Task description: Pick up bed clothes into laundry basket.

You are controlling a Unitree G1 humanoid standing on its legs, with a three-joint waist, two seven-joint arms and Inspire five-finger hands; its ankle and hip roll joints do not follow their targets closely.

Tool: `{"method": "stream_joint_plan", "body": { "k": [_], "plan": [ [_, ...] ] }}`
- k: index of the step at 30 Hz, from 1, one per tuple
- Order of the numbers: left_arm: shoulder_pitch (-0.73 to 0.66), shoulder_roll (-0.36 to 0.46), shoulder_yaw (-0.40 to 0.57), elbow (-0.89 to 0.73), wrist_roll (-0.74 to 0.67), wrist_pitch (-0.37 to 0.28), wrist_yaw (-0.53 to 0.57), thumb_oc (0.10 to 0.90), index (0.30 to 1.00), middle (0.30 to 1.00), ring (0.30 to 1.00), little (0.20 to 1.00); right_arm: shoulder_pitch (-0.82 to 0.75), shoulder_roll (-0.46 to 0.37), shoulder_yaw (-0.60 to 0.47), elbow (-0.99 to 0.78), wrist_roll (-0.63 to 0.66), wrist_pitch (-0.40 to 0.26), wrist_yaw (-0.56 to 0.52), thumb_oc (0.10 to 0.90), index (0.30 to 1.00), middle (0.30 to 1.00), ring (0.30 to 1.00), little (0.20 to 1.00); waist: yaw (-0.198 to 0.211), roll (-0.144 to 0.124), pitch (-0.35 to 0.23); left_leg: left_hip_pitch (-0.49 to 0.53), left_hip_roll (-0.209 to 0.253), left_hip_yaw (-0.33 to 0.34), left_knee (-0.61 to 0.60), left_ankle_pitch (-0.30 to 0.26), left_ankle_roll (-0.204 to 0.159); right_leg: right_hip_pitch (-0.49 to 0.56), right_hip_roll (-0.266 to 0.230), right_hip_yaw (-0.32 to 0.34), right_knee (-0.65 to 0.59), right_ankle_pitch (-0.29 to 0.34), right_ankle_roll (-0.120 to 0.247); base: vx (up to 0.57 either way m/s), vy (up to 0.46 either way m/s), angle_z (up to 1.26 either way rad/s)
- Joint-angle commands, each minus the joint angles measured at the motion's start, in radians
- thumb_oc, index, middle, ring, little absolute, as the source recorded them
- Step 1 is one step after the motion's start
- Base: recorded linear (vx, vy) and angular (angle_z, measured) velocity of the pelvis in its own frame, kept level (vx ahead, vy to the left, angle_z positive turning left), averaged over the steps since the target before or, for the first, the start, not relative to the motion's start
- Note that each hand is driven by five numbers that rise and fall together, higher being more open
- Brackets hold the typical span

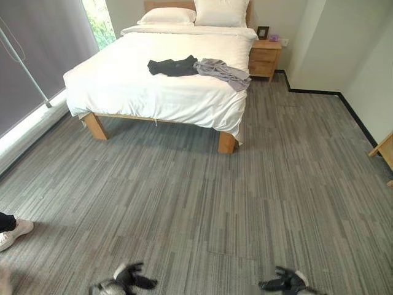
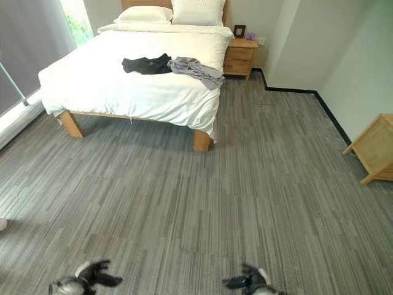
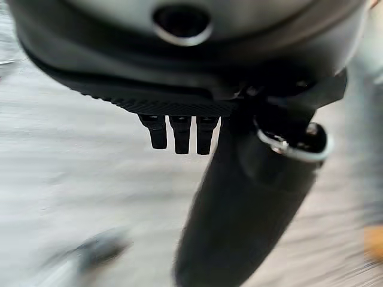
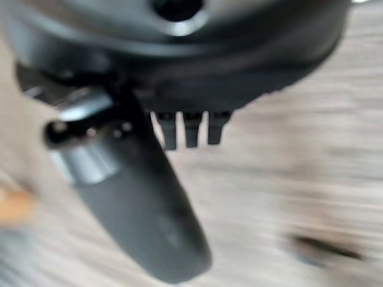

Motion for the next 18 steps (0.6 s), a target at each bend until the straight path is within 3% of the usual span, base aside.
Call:
{"method": "stream_joint_plan", "body": {
  "k": [1,5,13,15,16,17,18],
  "plan": [
    [-0.085,0.13,0.093,-0.303,-0.072,-0.141,0.064,0.8,0.9,0.9,0.9,0.9,-0.047,-0.022,-0.024,-0.254,0.199,-0.114,-0.017,0.8,0.9,0.9,0.9,0.9,0.0,-0.04,-0.011,0.031,0.066,-0.019,-0.084,-0.02,-0.098,0.105,-0.098,0.02,-0.288,0.16,0.144,-0.01,0.018,0.04],
    [-0.111,0.125,0.134,-0.46,-0.075,-0.15,0.128,0.8,0.9,0.9,0.9,0.9,-0.033,-0.016,-0.039,-0.521,0.143,-0.147,-0.062,0.8,0.9,0.9,0.9,0.9,-0.001,-0.04,-0.006,0.022,0.053,-0.026,-0.084,-0.023,-0.09,0.097,-0.11,0.023,-0.288,0.163,0.15,0.0,0.028,0.01],
    [-0.142,0.03,0.125,-0.435,-0.238,-0.157,0.132,0.8,0.9,0.9,0.9,0.9,-0.105,0.022,0.046,-0.586,0.053,-0.137,-0.088,0.8,0.9,0.9,0.9,0.9,0.0,-0.036,0.032,0.003,0.005,-0.015,-0.084,-0.031,-0.05,0.046,-0.156,0.064,-0.256,0.196,0.169,-0.03,0.096,-0.07],
    [-0.125,-0.018,0.131,-0.427,-0.306,-0.162,0.12,0.8,0.9,0.9,0.9,0.9,-0.099,0.039,0.058,-0.61,0.04,-0.145,-0.078,0.8,0.9,0.9,0.9,0.9,0.002,-0.028,0.066,0.012,-0.017,-0.012,-0.084,-0.048,-0.015,-0.047,-0.187,0.103,-0.064,0.161,0.179,-0.01,0.254,-0.21],
    [-0.117,-0.027,0.128,-0.437,-0.3,-0.159,0.117,0.8,0.9,0.9,0.9,0.9,-0.076,0.04,0.048,-0.649,-0.004,-0.153,-0.091,0.8,0.9,0.9,0.9,0.9,-0.009,-0.023,0.089,0.035,-0.026,-0.014,-0.084,-0.057,0.004,-0.115,-0.204,0.114,0.105,0.224,0.186,0.04,0.184,-0.17],
    [-0.117,-0.028,0.128,-0.438,-0.3,-0.158,0.118,0.8,0.9,0.9,0.9,0.9,-0.074,0.04,0.048,-0.652,-0.005,-0.152,-0.092,0.8,0.9,0.9,0.9,0.9,-0.006,-0.026,0.089,0.034,-0.029,-0.011,-0.084,-0.057,0.006,-0.123,-0.207,0.12,0.118,0.219,0.188,0.09,0.203,-0.14],
    [-0.111,-0.029,0.13,-0.452,-0.295,-0.153,0.116,0.8,0.9,0.9,0.9,0.9,-0.053,0.043,0.034,-0.672,-0.029,-0.156,-0.103,0.8,0.9,0.9,0.9,0.9,-0.011,-0.018,0.1,0.051,-0.031,-0.013,-0.084,-0.062,0.018,-0.158,-0.214,0.124,0.234,0.249,0.184,0.1,0.134,0.01]
  ]
}}
